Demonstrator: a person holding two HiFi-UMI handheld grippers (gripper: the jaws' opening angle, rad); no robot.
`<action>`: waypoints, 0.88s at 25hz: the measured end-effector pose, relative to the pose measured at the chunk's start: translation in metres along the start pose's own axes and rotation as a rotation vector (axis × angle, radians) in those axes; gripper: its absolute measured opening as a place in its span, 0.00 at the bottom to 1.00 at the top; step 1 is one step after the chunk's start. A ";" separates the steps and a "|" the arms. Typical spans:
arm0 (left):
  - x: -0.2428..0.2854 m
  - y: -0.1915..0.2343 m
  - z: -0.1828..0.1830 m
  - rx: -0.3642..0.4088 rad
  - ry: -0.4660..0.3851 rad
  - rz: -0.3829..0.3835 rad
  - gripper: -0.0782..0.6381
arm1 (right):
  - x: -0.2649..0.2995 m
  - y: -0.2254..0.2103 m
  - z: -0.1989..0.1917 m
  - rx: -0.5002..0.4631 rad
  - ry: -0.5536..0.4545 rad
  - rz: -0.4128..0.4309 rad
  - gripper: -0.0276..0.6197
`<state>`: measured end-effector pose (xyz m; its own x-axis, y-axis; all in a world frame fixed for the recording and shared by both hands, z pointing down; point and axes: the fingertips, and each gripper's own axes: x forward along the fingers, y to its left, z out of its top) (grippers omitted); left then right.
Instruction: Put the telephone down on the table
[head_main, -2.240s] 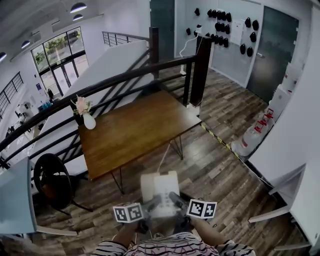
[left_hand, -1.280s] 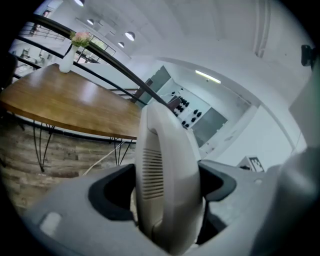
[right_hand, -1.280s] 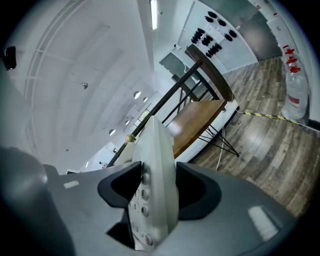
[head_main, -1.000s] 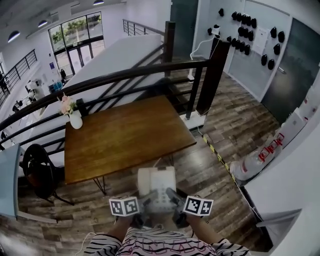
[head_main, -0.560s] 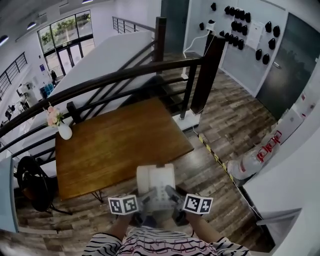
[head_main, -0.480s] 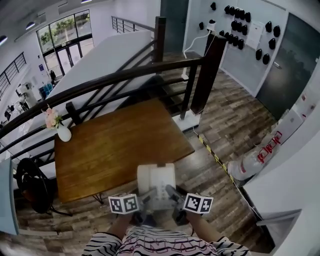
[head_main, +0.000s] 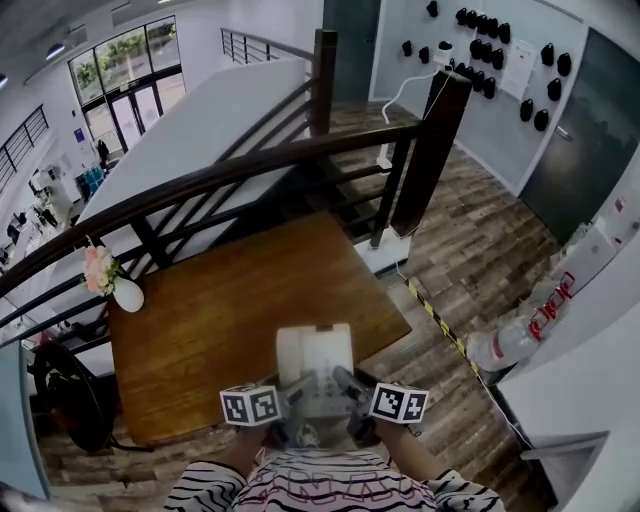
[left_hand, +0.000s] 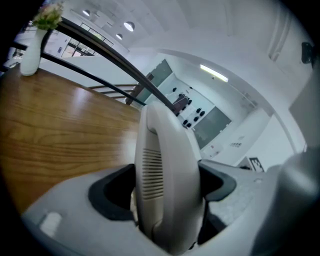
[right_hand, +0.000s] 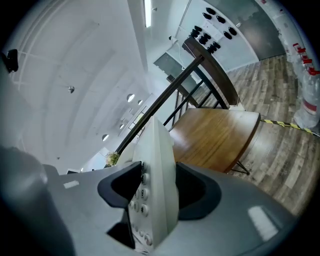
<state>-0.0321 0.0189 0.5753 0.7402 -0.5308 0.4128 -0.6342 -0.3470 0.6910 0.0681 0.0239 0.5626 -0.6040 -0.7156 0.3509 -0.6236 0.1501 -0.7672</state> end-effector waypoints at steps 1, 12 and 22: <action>0.003 0.007 0.010 0.002 0.000 0.000 0.64 | 0.011 0.001 0.005 0.002 0.001 0.002 0.37; 0.038 0.071 0.082 -0.035 -0.020 0.025 0.64 | 0.109 -0.008 0.049 0.006 0.050 0.012 0.37; 0.098 0.108 0.153 -0.079 -0.088 0.081 0.64 | 0.188 -0.033 0.122 -0.035 0.142 0.068 0.37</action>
<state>-0.0616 -0.1888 0.5996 0.6627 -0.6214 0.4180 -0.6689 -0.2402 0.7034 0.0355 -0.1991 0.5879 -0.7080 -0.5995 0.3732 -0.5945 0.2207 -0.7733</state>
